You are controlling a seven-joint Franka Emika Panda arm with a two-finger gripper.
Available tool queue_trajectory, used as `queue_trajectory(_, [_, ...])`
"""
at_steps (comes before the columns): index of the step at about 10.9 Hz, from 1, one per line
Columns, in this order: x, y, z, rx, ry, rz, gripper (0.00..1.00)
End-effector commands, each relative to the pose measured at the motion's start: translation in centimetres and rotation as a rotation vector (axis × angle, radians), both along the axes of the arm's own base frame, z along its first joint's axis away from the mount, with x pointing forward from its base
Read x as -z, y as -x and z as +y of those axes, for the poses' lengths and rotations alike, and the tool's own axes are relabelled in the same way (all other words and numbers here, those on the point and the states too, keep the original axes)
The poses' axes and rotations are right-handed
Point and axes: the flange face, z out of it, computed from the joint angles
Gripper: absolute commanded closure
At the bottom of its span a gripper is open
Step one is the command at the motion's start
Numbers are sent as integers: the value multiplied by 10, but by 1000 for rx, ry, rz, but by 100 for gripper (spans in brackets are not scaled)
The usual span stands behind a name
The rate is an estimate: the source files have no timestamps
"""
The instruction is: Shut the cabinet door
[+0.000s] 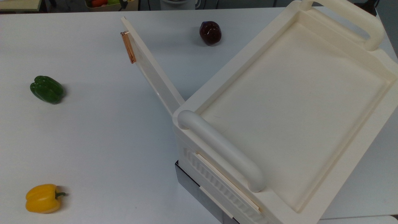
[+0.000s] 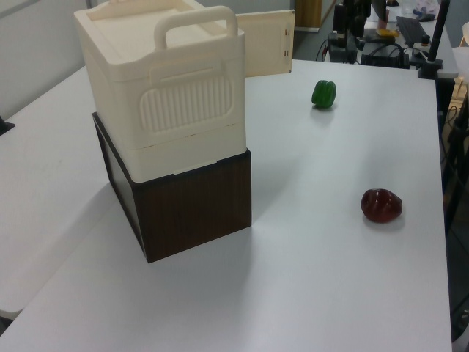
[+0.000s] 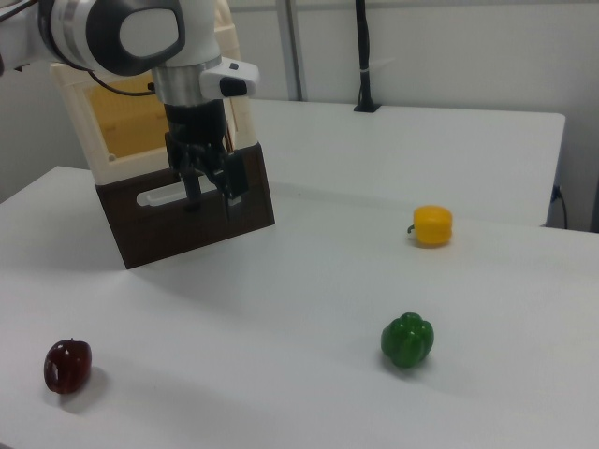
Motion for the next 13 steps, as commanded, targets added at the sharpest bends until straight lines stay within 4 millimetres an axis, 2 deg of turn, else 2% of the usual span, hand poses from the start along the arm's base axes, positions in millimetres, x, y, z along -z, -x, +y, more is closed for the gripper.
queue_trajectory(1, [-6, 5, 0, 7, 18, -24, 0])
queue_trajectory(13, [1, 1, 2, -59, 12, -12, 0])
